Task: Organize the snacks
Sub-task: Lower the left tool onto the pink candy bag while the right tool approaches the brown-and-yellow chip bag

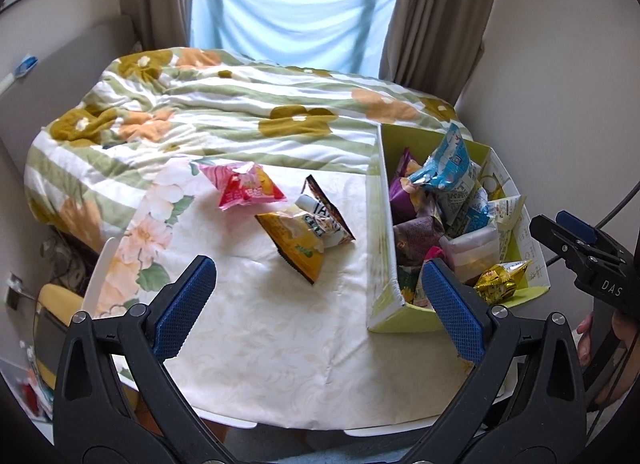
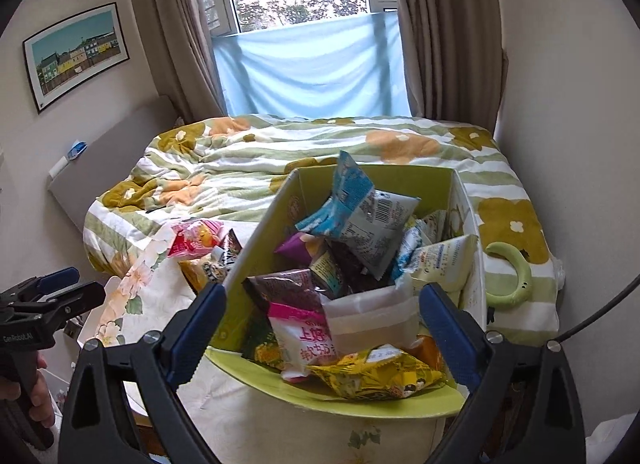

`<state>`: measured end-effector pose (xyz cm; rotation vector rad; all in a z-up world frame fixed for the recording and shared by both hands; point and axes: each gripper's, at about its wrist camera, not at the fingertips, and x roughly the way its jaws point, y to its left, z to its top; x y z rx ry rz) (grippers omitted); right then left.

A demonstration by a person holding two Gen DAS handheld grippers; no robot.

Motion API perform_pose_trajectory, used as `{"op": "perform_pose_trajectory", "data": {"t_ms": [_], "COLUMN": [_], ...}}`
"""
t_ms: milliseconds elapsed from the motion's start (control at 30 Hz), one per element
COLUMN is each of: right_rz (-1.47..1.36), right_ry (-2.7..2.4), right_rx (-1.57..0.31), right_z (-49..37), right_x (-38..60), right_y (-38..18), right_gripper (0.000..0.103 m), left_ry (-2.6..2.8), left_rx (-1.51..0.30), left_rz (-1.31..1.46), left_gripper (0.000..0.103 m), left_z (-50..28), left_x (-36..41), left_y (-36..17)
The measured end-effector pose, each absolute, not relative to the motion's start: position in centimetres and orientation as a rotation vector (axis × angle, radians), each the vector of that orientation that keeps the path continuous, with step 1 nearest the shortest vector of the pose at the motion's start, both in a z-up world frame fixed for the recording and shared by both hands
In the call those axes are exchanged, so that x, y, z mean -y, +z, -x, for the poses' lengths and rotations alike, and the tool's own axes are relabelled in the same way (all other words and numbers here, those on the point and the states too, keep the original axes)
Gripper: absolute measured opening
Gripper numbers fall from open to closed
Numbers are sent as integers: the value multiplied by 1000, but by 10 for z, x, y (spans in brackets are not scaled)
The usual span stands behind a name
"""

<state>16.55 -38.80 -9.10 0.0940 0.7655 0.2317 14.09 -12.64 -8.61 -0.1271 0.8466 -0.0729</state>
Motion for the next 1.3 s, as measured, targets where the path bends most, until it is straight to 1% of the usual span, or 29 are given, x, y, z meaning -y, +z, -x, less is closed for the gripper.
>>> {"op": "perform_pose_trajectory", "data": {"t_ms": [167,333,533,700,967,1300], "right_rz": [-108,-114,-156,-204,-216,-281], "right_ry": [287,297,226,141,-6,-196], "right_rx": [-743,-749,-768,-793,-838,-913], "right_z": [-168,-176,-190,-207,-239,-271], "right_x": [353,316,269,233,181,162], "right_y": [-78,-75,-80,-89,-115,-164], "right_gripper": [96,96,96,96,96,96], "left_ry": [-45,-67,-144,-226,-347,-449], "left_rx": [-827,-821,-839,-902,-1014,-1206], "left_rz": [152,163,195,184,245,432], "left_gripper": [102,102,102,102,102,102], "left_z": [-138,-152,-188,-235,-310,-394], "left_x": [88,47,-8,-43,-75,-70], "left_y": [-81,-79,-79,-91,-132,-228]}}
